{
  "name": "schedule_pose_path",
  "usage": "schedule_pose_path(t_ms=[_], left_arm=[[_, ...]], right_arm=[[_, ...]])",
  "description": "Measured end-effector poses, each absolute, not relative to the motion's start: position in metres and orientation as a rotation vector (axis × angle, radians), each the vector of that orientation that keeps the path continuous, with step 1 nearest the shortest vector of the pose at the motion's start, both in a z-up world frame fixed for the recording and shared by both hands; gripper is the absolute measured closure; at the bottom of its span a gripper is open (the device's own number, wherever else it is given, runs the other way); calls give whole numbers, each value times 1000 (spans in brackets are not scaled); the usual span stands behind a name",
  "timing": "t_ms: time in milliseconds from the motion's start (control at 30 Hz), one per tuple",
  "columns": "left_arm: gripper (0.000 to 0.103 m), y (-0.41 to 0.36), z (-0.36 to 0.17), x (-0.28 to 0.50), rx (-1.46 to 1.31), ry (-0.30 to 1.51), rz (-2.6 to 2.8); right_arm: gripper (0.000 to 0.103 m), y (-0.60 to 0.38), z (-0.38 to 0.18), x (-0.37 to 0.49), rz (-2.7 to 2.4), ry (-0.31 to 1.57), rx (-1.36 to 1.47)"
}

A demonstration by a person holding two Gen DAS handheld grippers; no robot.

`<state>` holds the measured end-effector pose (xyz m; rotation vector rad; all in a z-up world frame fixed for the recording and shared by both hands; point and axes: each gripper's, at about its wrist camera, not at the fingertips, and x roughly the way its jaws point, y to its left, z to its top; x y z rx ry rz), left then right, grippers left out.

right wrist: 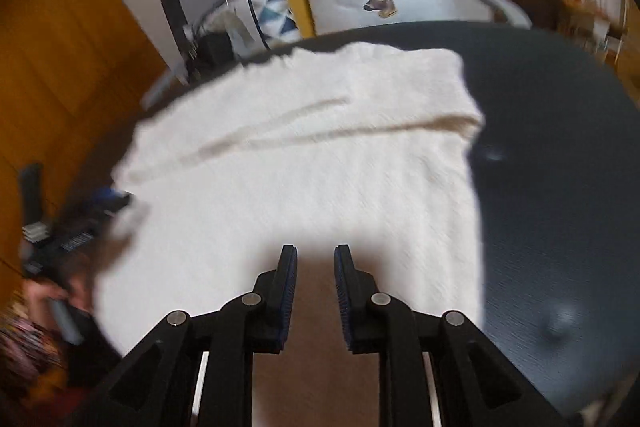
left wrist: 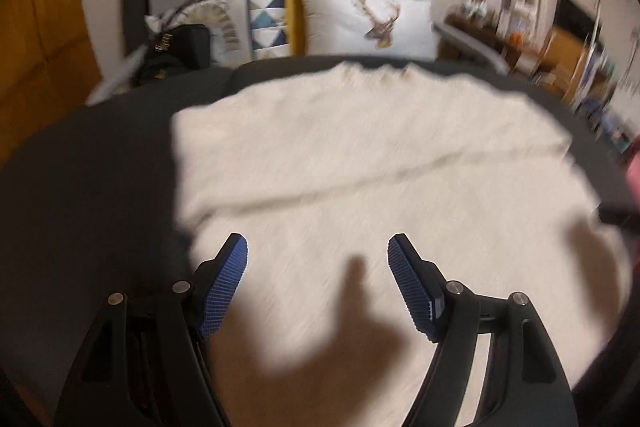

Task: Fold clothes
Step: 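Pull both open grippers back from the folded sweater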

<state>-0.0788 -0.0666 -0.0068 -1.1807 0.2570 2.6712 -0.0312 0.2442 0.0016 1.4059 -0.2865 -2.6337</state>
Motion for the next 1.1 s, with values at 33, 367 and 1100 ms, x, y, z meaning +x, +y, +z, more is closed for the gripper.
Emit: schedule_pose_path(t_ms=[33, 367, 1100], left_arm=[[27, -71, -13, -75, -1192, 298, 2690], [7, -100, -28, -119, -1325, 53, 2692], [1, -115, 2, -65, -1276, -196, 2643]], right_arm=[[84, 242, -2, -28, -2656, -222, 1423], [79, 235, -27, -41, -2742, -84, 1389], [79, 220, -7, 8, -2684, -219, 1425]])
